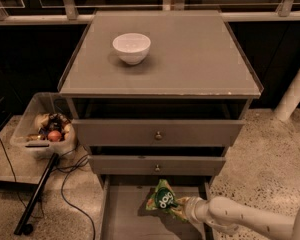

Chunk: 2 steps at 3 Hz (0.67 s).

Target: Place green rice chip bag into bottom drawer

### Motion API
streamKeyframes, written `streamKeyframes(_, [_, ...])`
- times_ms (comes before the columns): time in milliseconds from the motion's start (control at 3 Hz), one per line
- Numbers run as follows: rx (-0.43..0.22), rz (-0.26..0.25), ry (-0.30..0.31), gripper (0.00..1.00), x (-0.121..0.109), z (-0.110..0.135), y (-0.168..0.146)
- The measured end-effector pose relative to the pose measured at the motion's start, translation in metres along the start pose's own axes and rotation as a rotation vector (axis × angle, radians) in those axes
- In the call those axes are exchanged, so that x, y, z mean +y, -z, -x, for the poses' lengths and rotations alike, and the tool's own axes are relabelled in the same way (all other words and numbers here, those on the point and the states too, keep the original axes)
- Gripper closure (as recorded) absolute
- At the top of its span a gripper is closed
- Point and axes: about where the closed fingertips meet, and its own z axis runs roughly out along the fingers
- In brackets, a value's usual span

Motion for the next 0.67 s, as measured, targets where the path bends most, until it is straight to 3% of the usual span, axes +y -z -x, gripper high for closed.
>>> streamKeyframes(667, [-0.123,0.006,0.000,1.00,0.001,-0.009,-0.034])
